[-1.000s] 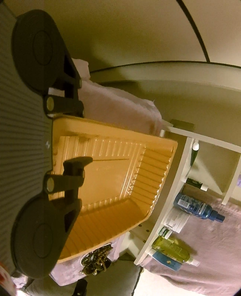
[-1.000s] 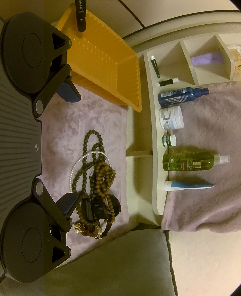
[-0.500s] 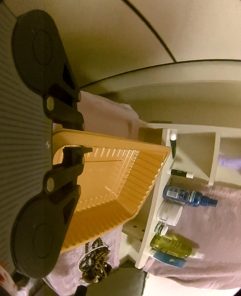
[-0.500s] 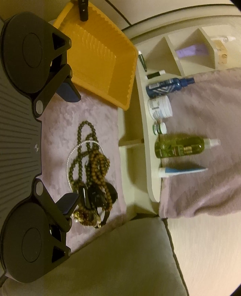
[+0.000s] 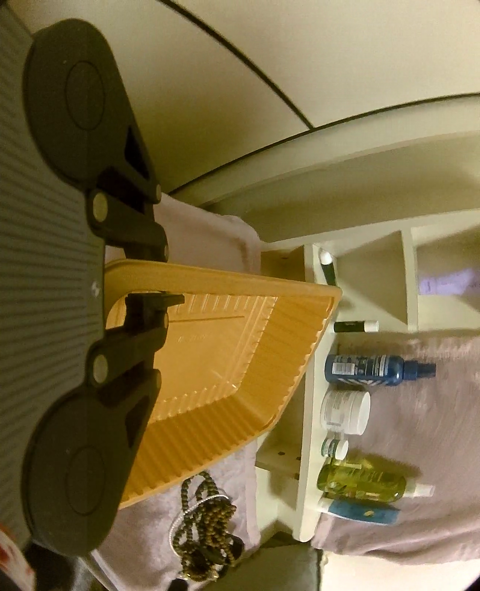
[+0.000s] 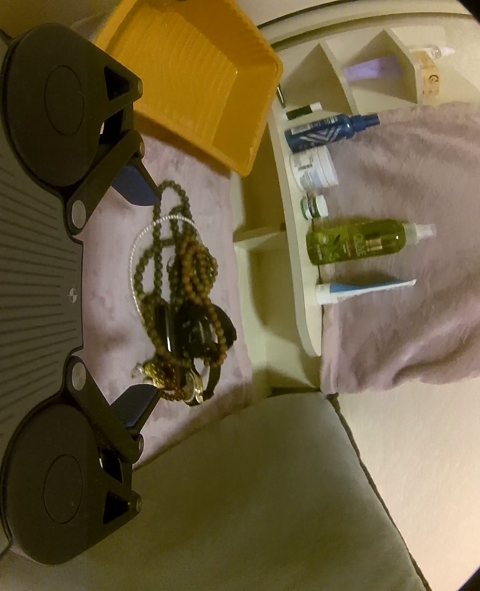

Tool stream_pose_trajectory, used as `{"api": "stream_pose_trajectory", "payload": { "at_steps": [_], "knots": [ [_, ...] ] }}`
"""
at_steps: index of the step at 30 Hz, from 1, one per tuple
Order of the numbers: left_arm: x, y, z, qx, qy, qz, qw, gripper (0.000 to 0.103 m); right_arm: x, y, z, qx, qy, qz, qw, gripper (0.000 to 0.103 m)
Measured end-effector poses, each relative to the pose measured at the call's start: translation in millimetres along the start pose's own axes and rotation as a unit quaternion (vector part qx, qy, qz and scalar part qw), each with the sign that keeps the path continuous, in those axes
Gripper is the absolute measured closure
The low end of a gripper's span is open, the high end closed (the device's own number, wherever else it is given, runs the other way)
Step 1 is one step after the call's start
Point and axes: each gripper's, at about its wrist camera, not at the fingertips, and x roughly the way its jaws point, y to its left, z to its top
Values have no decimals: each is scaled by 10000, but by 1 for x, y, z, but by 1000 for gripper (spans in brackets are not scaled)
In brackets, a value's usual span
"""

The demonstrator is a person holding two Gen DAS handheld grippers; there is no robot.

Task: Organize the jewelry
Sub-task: 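Tilt the orange tray up on its edge with the left tool, then grasp the dark bead bracelet from the pile with the right tool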

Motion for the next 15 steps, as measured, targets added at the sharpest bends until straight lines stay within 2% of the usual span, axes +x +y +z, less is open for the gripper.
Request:
{"api": "stream_pose_trajectory", "payload": {
  "at_steps": [3, 5, 7, 10, 14, 15],
  "knots": [
    [-4, -10, 1, 206, -66, 138, 9997, 98, 6, -8, 2, -83, -64, 11, 9999, 1],
    [-5, -15, 1, 295, -92, 198, 9993, 98, 12, -13, 4, -75, -49, 8, 10000, 10],
    [-6, -20, 2, 385, -120, 263, 9988, 98, 19, -19, 6, -31, 19, 7, 10000, 22],
    [-7, -25, 2, 473, -127, 313, 9983, 98, 28, -27, 7, 40, 110, -70, 9999, 33],
    [-7, -28, 3, 535, -135, 354, 9978, 98, 41, -38, 7, 421, 330, -92, 9985, 47],
    [-7, -29, 3, 535, -132, 347, 9979, 98, 44, -41, 7, 550, 385, -55, 9977, 54]
  ]
}}
